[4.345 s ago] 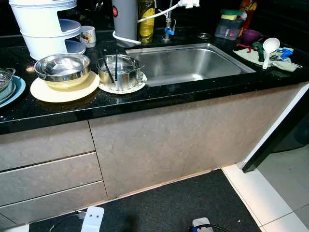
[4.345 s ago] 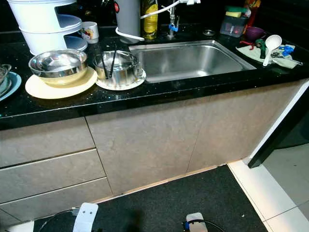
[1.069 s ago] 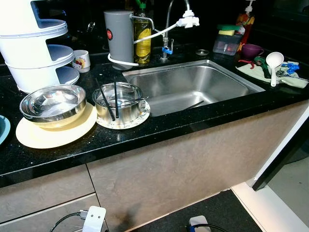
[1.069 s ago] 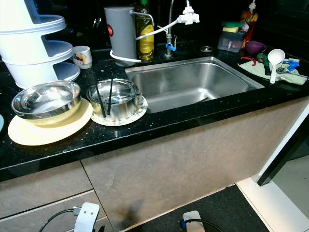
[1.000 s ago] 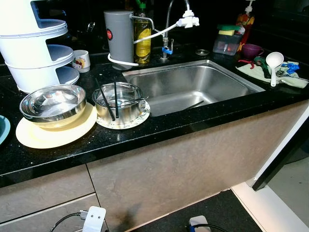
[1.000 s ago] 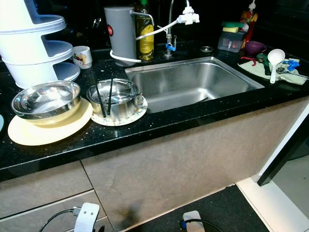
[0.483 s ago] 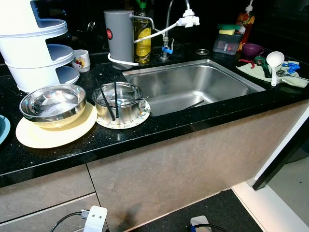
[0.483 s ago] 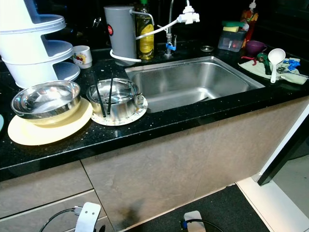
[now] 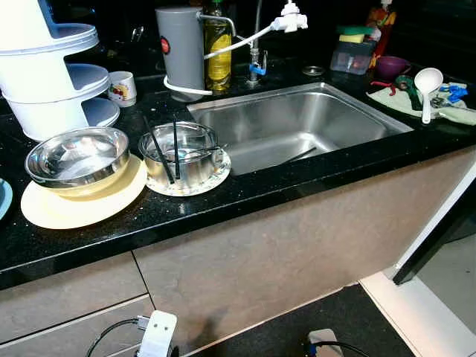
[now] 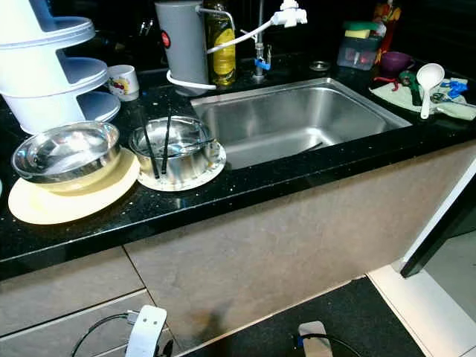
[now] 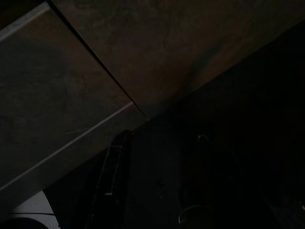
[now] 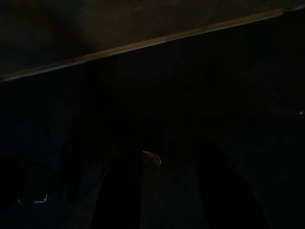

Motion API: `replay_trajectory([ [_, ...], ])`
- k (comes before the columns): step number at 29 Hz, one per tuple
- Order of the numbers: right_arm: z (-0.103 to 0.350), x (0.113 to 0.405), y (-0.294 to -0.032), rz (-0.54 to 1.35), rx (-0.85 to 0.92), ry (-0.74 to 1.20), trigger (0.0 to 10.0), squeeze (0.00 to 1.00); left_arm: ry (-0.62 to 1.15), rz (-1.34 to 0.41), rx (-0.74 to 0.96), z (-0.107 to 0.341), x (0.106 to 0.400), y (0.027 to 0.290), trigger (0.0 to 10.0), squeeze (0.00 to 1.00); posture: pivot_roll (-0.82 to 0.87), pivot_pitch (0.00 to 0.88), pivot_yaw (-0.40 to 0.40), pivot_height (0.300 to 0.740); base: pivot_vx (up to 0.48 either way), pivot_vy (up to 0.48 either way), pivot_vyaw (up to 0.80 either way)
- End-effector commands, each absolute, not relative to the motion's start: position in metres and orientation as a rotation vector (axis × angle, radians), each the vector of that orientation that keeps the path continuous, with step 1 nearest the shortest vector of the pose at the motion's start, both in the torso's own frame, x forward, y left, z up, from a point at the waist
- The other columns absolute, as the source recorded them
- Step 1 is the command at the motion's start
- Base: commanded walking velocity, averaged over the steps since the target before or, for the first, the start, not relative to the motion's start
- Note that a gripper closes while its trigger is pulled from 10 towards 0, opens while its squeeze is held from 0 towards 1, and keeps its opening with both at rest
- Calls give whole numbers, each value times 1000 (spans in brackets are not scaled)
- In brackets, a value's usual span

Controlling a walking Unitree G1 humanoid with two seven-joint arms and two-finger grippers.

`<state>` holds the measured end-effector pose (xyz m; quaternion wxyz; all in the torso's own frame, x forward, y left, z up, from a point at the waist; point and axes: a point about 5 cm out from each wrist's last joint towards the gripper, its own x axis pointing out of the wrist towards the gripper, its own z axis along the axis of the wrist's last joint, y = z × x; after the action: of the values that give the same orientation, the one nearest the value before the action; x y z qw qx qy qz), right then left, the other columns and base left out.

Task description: Kitchen organization

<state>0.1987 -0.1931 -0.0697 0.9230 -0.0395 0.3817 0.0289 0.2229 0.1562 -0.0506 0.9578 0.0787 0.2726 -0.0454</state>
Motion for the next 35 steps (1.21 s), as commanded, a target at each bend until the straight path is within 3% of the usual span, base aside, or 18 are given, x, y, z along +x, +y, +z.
replay_trajectory([
  [1,-71,195,-196,24,-46,790,10000,0,579,-80,148,-53,222,160,10000,0,-140,136,-7,740,0,0,0],
  [14,-60,221,-180,47,-9,749,10000,0,596,-42,196,-49,229,172,10000,0,-87,131,-61,740,0,0,0],
  [26,-56,232,-155,62,106,739,10000,0,506,131,67,-28,249,210,10000,0,-14,141,-35,740,0,0,0],
  [35,-55,233,-142,127,149,729,10000,0,443,115,-6,-23,248,209,10000,0,-23,138,-56,740,0,0,0],
])
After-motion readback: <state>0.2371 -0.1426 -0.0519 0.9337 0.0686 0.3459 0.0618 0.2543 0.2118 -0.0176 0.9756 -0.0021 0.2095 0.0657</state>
